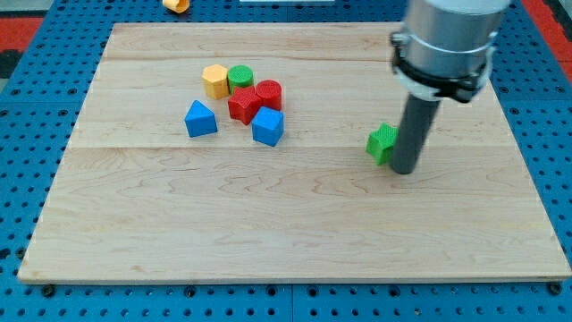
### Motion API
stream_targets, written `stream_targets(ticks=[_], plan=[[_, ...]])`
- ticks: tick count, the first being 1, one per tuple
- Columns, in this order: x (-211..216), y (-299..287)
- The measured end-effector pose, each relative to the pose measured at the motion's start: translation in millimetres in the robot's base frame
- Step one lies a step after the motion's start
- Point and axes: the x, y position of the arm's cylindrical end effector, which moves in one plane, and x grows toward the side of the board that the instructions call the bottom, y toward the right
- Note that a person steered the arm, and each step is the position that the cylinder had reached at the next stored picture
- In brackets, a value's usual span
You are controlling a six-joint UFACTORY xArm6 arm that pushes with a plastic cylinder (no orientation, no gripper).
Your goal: Move the green star closer to the red circle
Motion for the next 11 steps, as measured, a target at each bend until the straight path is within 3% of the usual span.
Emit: stream_targets(ticks=[1, 3, 4, 6, 7, 10, 11], plan=[[-25, 14], [-44, -143], [-8, -104], [-8, -195], [-16, -214], [-29, -144], [-44, -148]])
